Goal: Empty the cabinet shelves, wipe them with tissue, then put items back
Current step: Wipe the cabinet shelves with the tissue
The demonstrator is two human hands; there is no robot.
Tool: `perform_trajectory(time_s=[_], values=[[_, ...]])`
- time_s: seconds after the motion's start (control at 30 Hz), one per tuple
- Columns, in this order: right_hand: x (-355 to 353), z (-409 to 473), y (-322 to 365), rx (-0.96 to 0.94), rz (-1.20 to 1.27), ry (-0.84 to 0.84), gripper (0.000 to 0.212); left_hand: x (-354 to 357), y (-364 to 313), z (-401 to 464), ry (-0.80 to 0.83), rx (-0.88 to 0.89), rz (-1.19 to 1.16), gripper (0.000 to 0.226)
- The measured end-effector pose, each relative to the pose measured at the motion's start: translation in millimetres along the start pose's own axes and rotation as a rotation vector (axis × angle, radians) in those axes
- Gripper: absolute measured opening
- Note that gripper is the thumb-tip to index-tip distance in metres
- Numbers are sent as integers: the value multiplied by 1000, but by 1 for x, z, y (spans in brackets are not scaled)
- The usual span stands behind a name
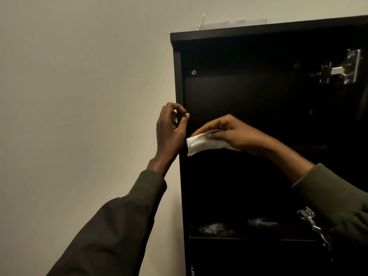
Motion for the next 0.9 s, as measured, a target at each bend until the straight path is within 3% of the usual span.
perform_trajectory(time_s=[0.17, 0.43, 0.53, 0.6, 0.67, 0.73, 0.9], values=[[-55, 6, -14, 70, -44, -404, 32, -1, -1, 0, -4, -1, 17, 18], [-73, 12, -27, 236, -261, -627, 30, 0, -2, 0, 4, -11, 26, 20], [-65, 20, -39, 305, -150, -614, 28, 0, -1, 1, 13, -12, 26, 19], [-50, 28, -39, 306, -96, -529, 38, -1, -2, 1, 11, -14, 23, 20], [-34, 34, -39, 333, -189, -435, 59, -1, -2, 1, 9, -16, 26, 22], [-24, 38, -39, 346, -333, -394, 66, -3, -3, 1, 4, -9, 36, 28], [2, 49, -33, 321, -475, -218, 34, -2, -2, 0, 13, -17, 31, 21]])
Point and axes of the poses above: each hand's wrist, its own z-axis towards the middle knuckle, its own x-axis out of the palm, y = z × x, the point moved 10 cm from there along z, towards the middle knuckle, and after that the axes turned 1 degree about -z, right-handed, at the moved point
